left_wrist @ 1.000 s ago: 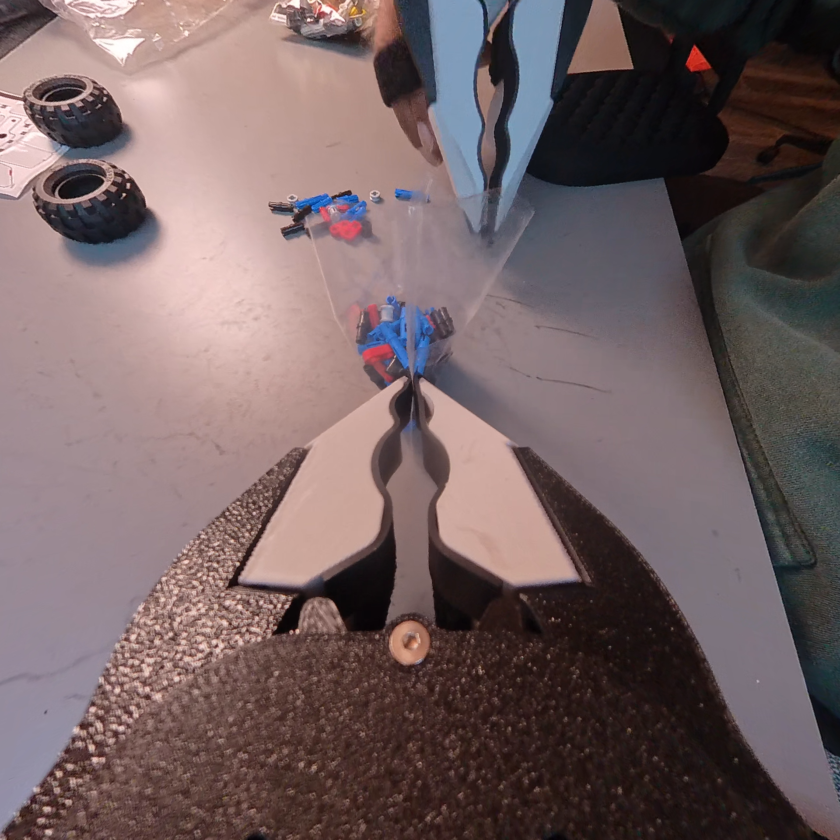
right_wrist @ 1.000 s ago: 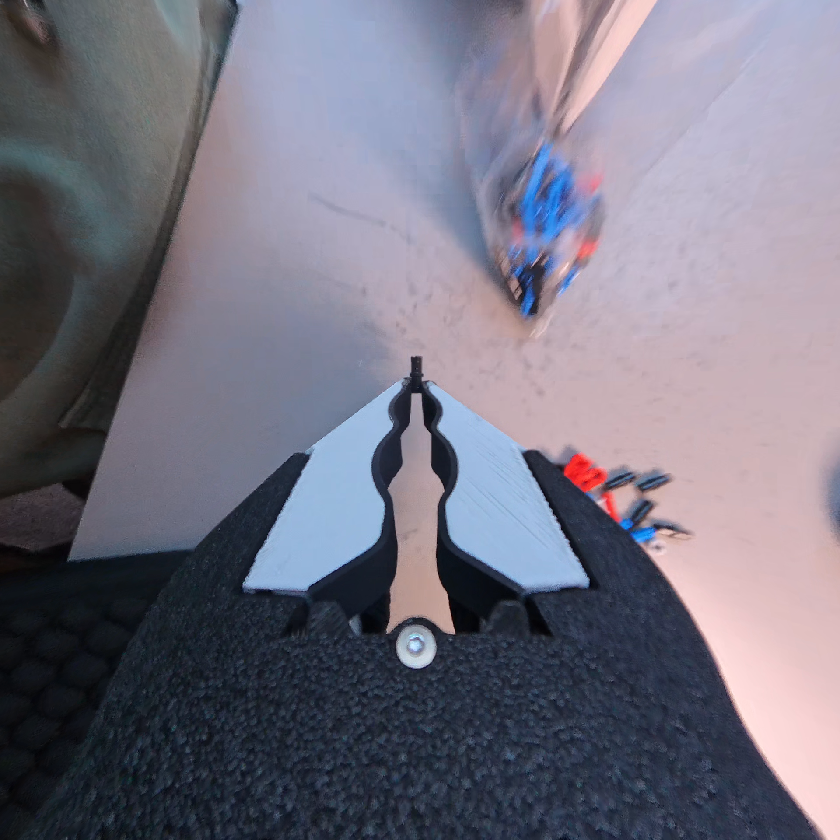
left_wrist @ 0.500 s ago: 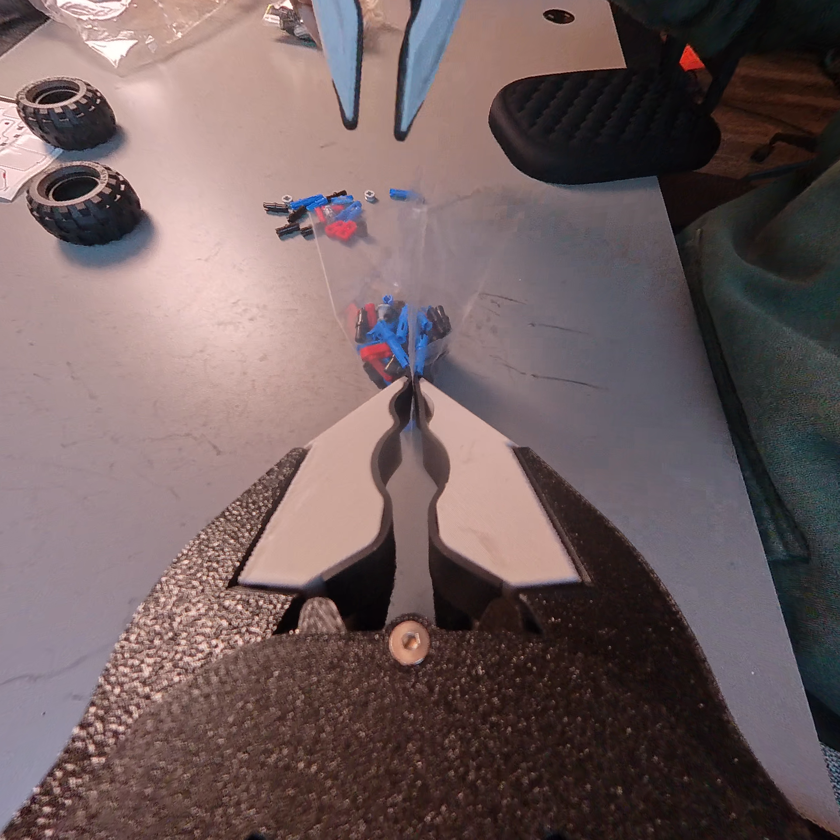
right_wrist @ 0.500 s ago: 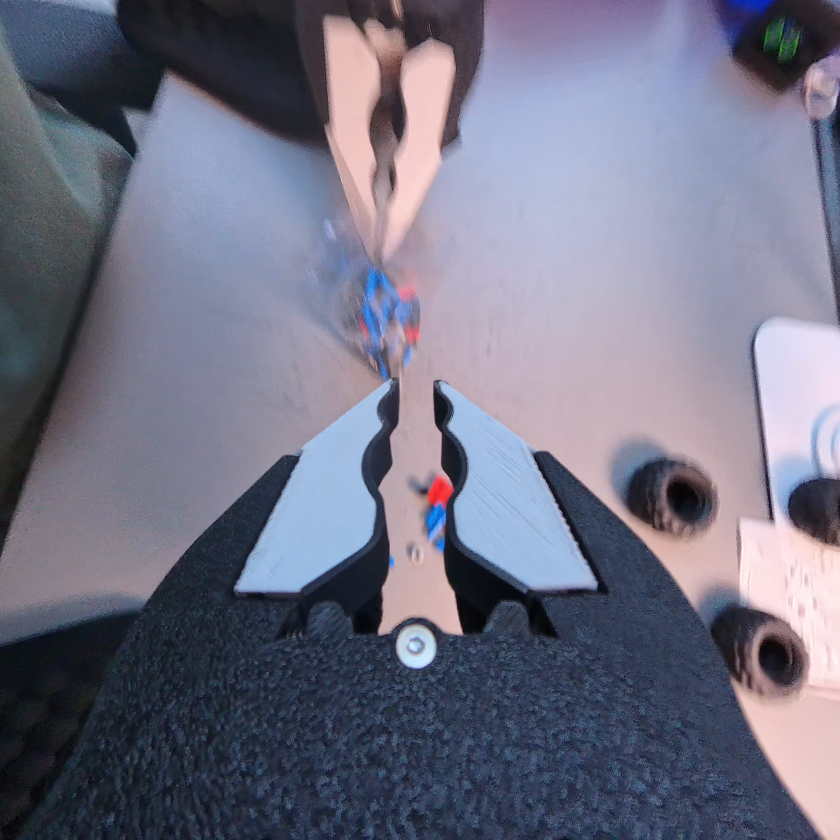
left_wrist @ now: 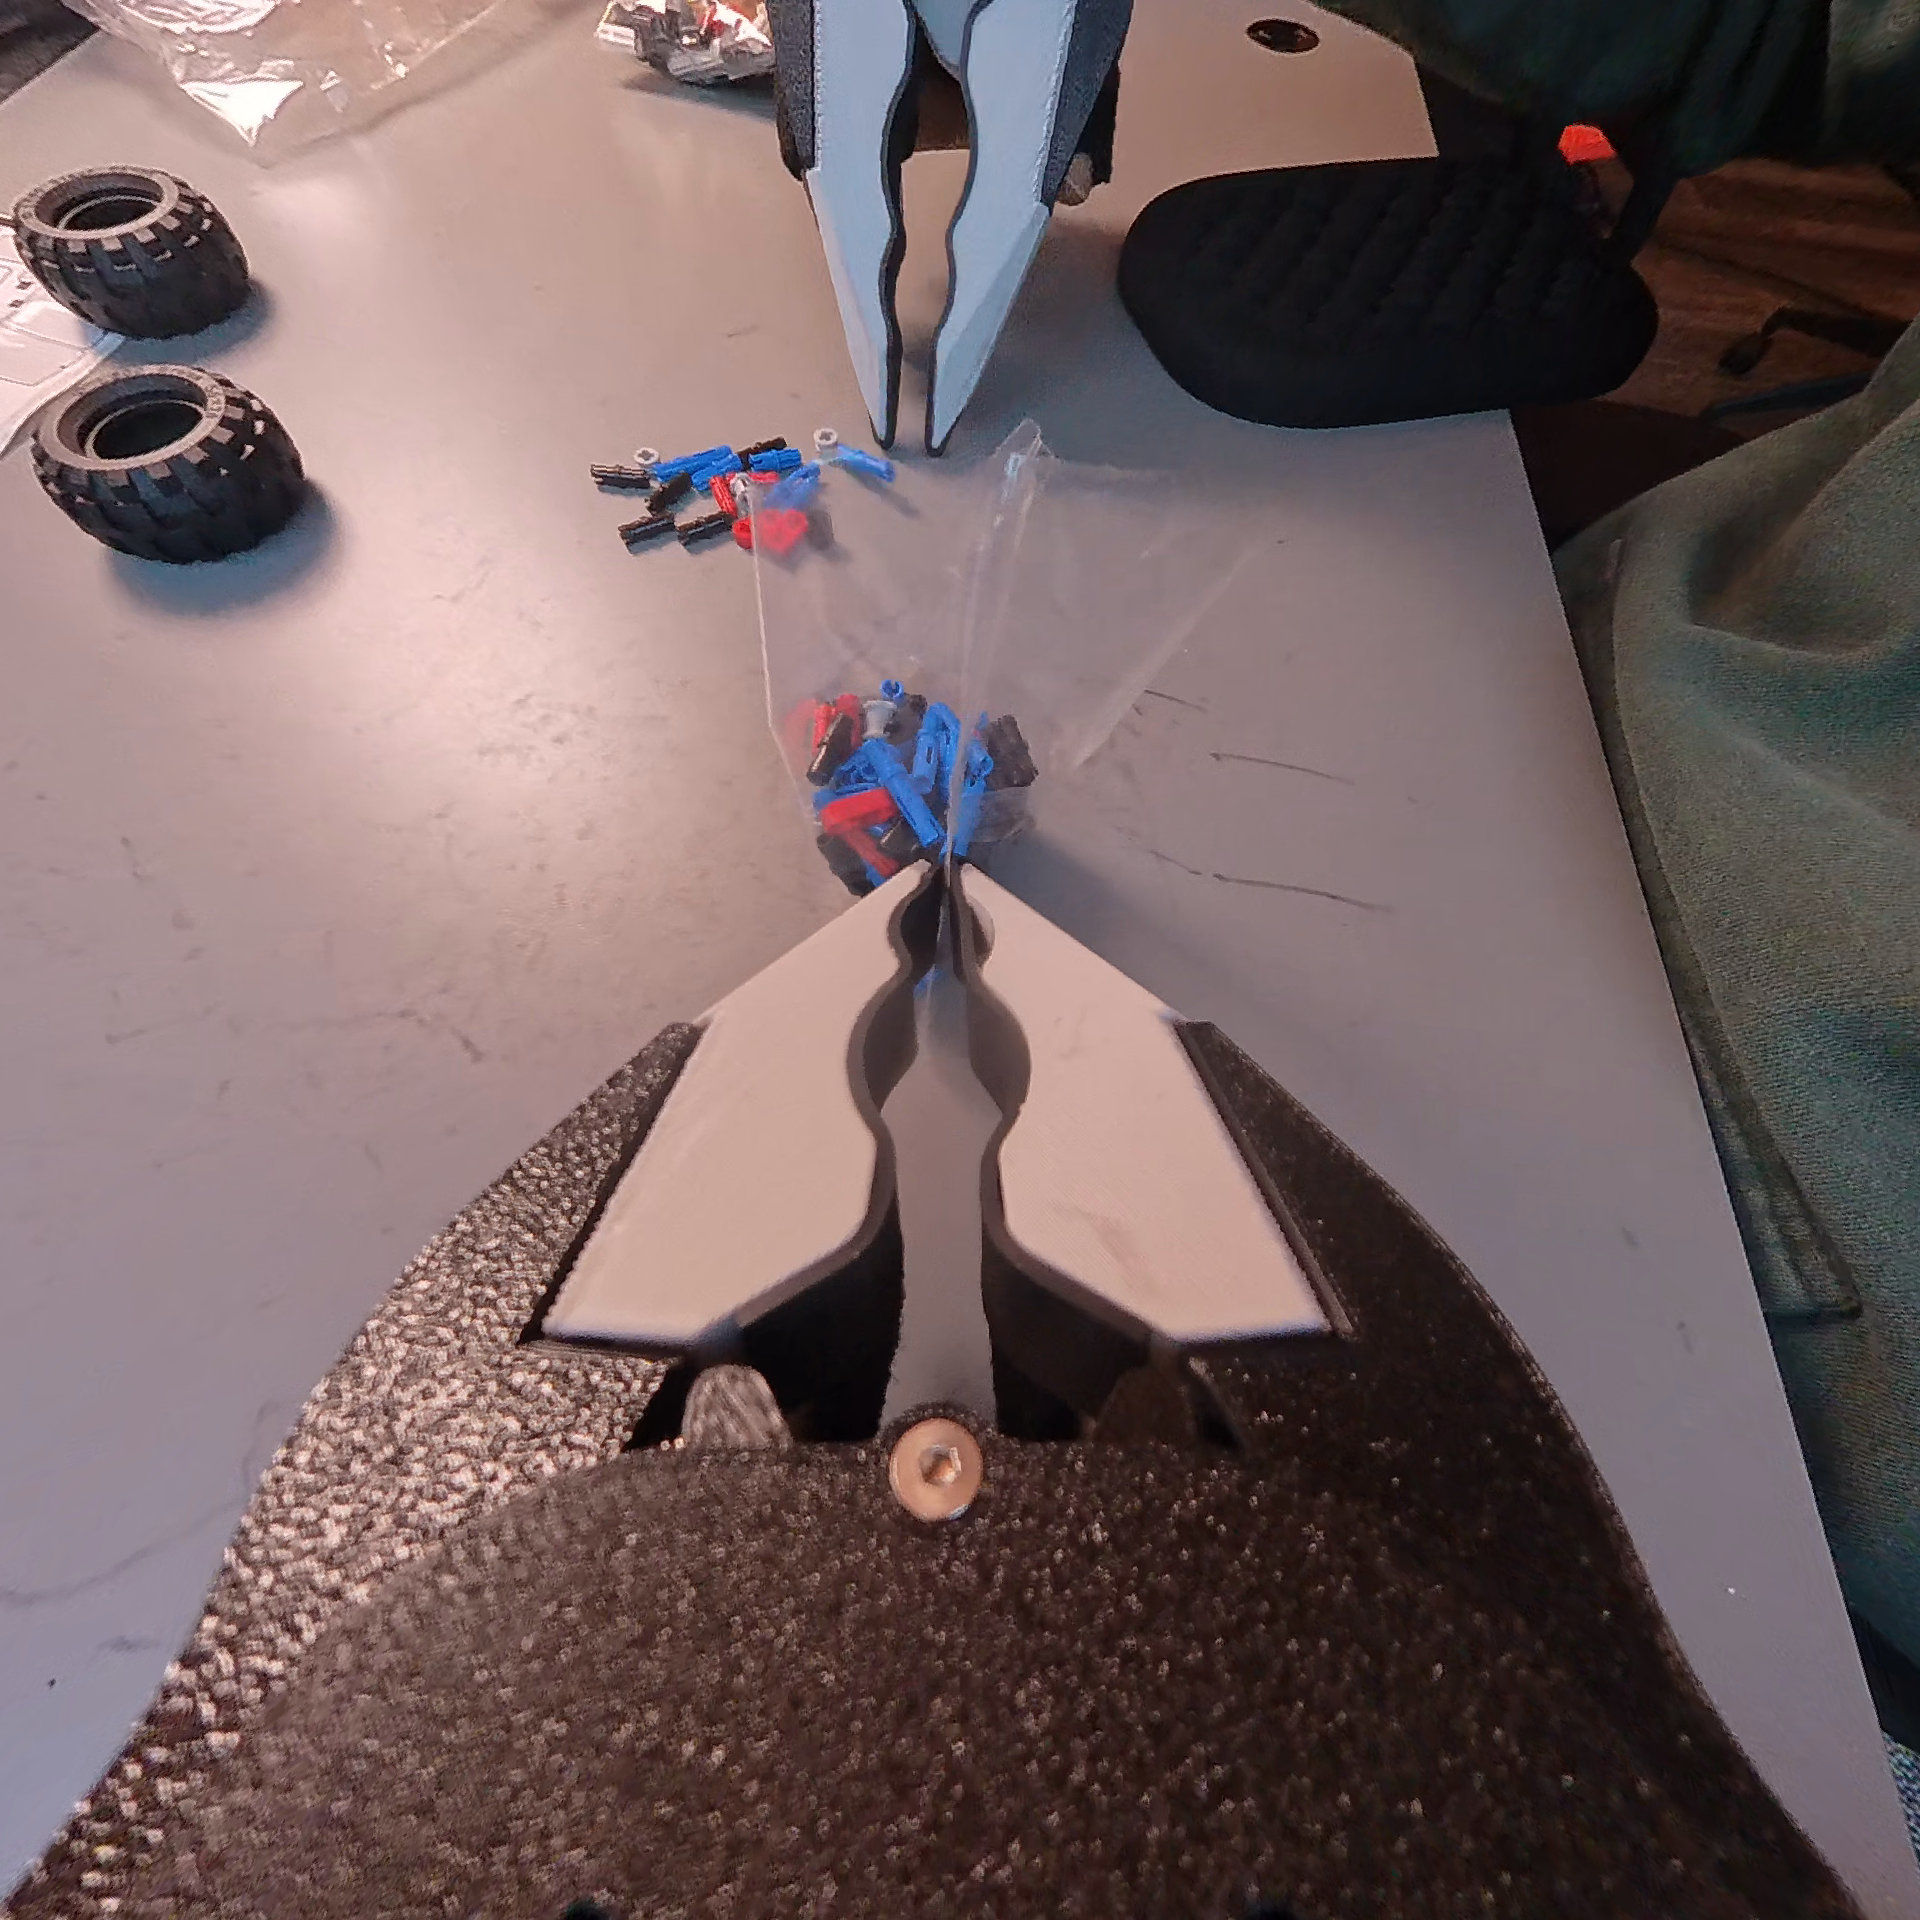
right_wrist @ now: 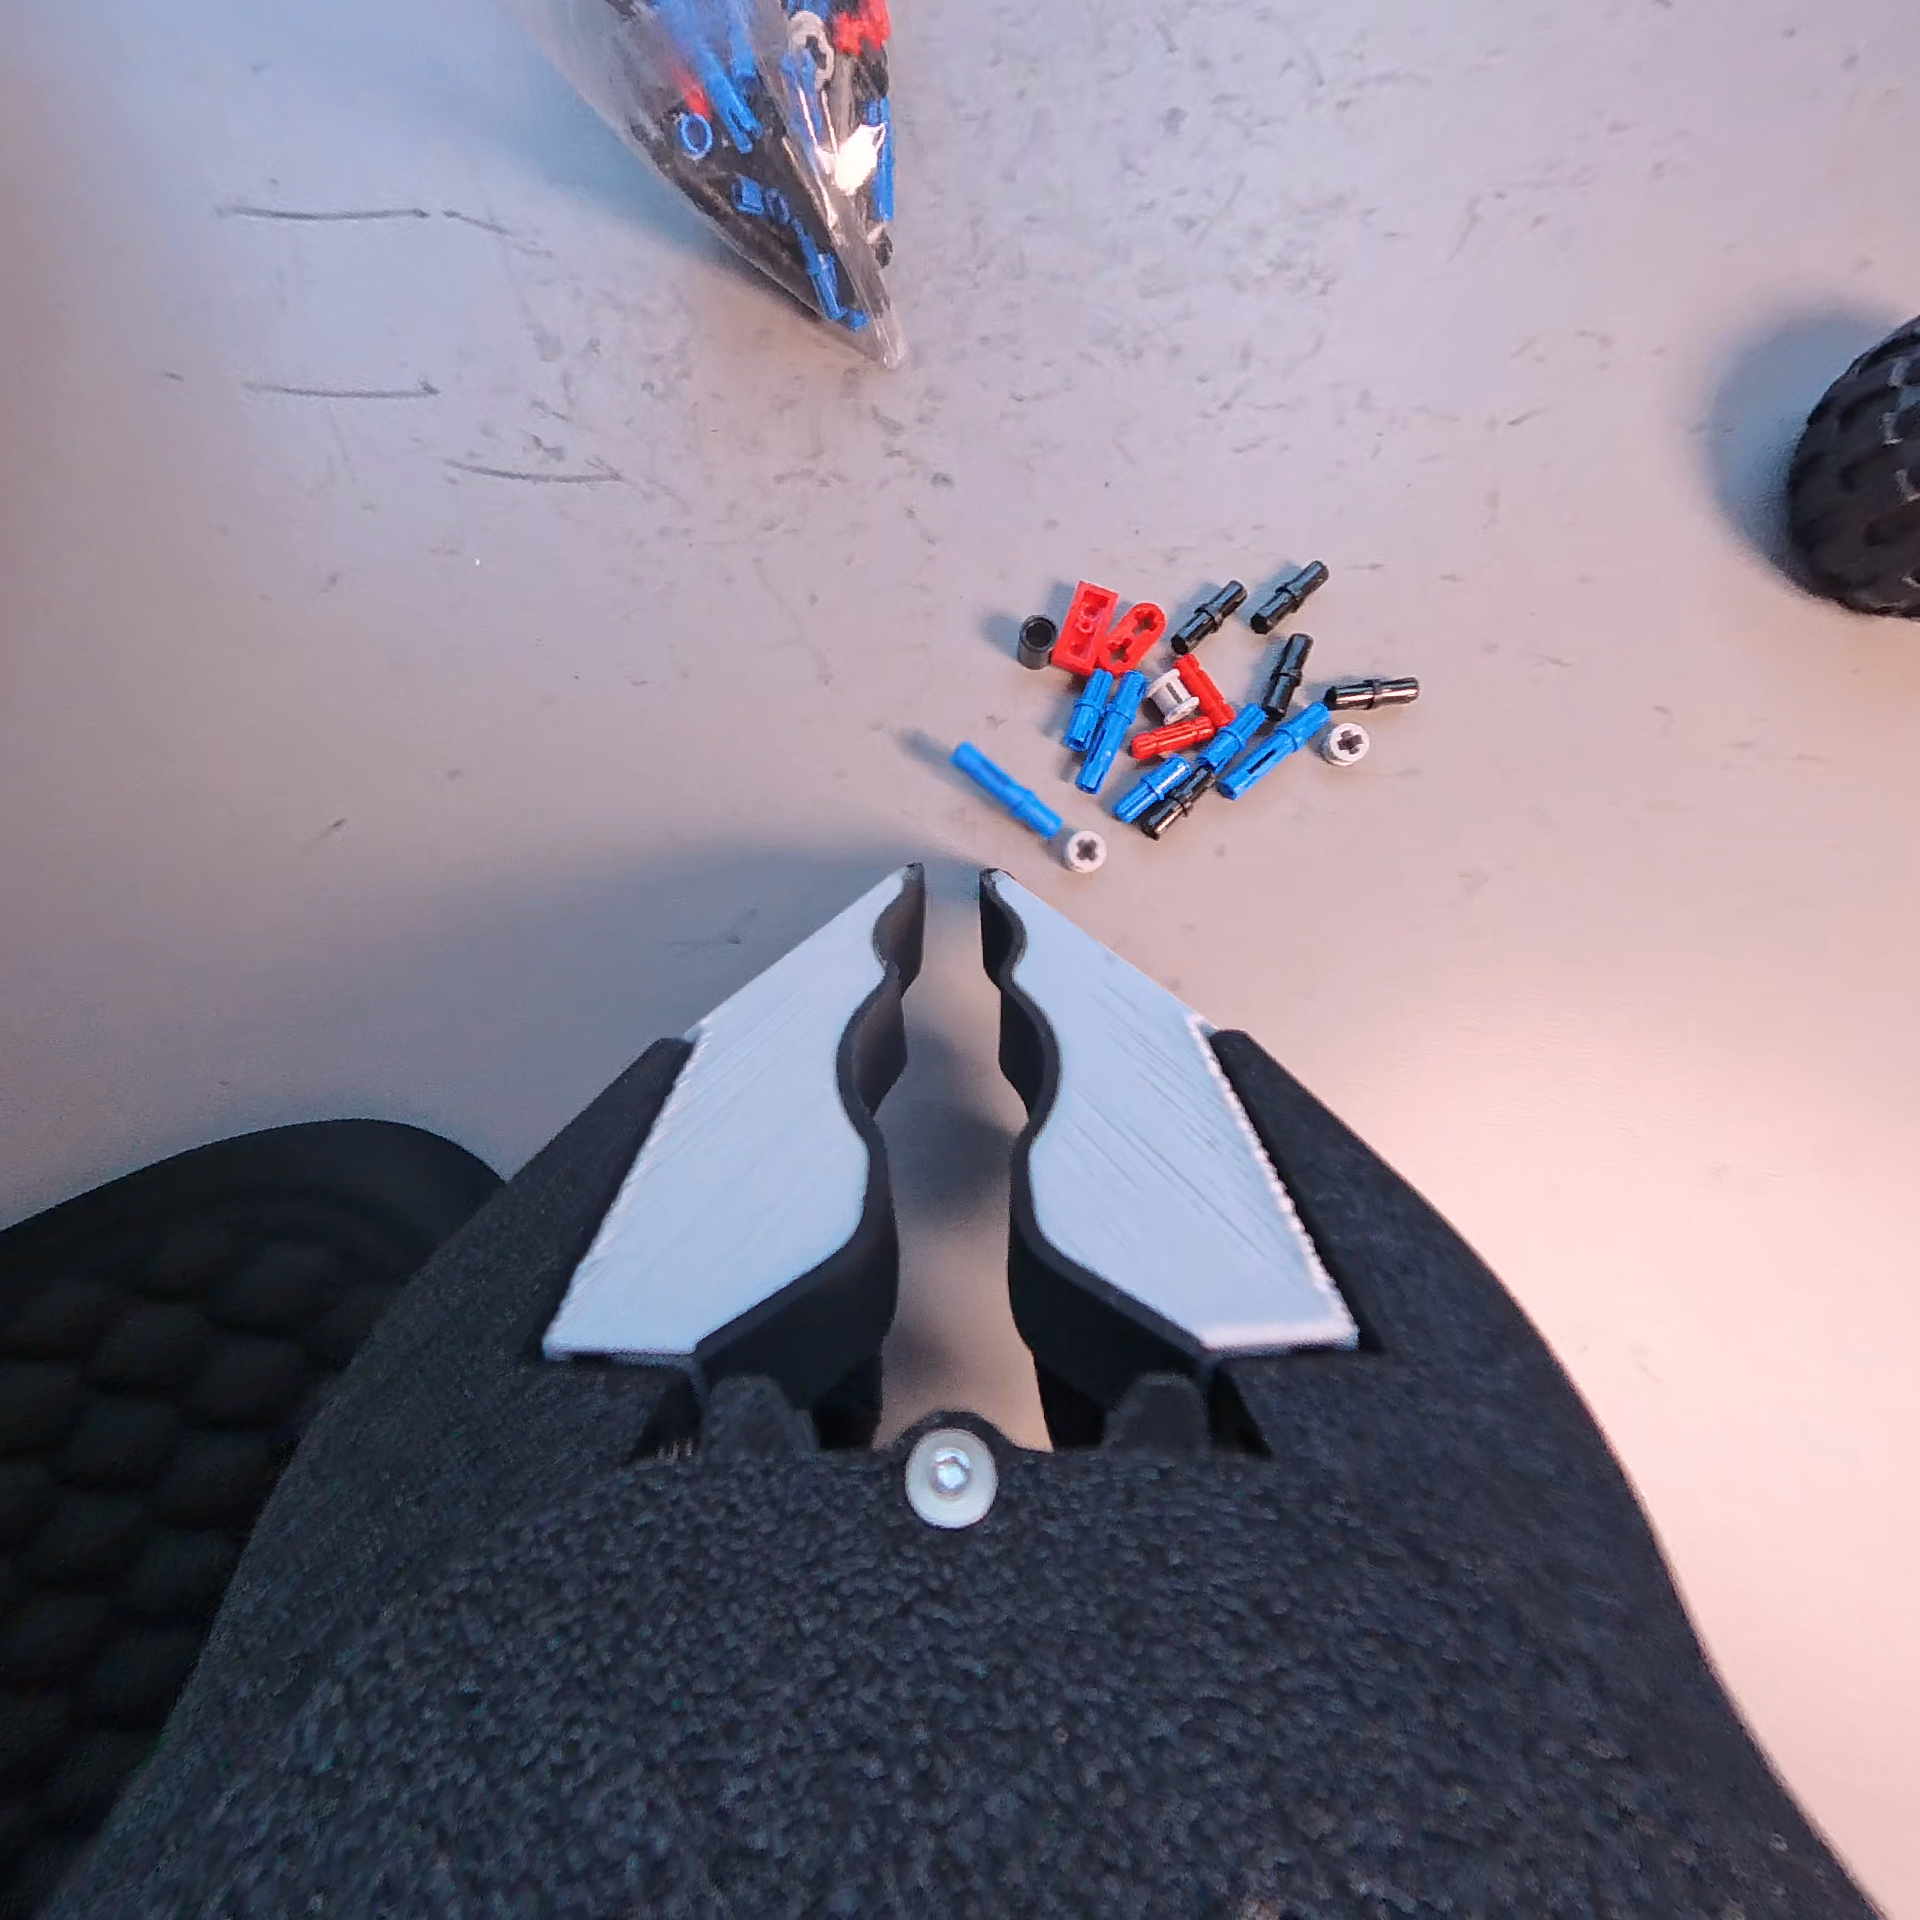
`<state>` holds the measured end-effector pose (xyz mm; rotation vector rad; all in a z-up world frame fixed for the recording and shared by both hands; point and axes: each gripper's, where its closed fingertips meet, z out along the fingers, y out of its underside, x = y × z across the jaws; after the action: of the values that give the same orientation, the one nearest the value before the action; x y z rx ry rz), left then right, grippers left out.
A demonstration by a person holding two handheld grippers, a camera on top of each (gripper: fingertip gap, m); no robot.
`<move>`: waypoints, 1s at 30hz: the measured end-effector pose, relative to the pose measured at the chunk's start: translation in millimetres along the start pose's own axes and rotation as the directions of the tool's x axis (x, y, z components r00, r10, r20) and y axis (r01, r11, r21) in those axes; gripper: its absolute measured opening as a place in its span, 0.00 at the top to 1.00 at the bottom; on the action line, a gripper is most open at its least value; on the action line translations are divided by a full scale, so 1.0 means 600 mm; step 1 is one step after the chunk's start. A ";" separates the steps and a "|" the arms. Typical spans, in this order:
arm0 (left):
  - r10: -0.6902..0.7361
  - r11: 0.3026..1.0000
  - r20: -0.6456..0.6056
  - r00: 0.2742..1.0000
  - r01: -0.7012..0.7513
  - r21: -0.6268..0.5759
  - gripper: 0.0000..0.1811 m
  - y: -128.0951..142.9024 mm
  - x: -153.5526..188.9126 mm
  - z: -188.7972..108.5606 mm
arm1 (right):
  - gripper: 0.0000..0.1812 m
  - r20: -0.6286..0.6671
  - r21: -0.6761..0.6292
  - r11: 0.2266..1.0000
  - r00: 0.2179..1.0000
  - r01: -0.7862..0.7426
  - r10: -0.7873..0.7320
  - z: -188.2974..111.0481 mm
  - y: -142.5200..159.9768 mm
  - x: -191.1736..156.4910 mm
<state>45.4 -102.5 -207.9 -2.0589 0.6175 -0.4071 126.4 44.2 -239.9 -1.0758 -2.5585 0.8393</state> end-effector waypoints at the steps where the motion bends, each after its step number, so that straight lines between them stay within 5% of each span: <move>1: 0.001 1.000 0.000 1.000 -0.001 0.000 1.00 0.000 0.000 0.000 | 0.95 0.004 0.001 1.000 1.000 0.000 0.000 0.000 -0.001 -0.001; 9: 0.004 1.000 -0.009 1.000 -0.004 -0.002 1.00 0.001 0.002 0.000 | 0.90 -0.053 0.062 0.995 0.995 0.083 -0.080 -0.010 -0.047 0.009; 26: 0.009 1.000 -0.005 1.000 -0.009 -0.002 1.00 0.001 0.002 -0.003 | 0.98 0.029 -0.027 0.997 0.997 0.073 -0.072 0.025 -0.037 0.011; 30: 0.002 1.000 -0.004 1.000 -0.002 0.001 1.00 0.001 0.001 -0.003 | 0.98 0.034 0.125 0.982 0.989 0.139 -0.144 -0.004 -0.124 -0.015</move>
<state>44.7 -104.4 -207.3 -2.0571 0.6218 -0.4104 90.6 -3.1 -193.9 -0.8376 -2.5452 0.9769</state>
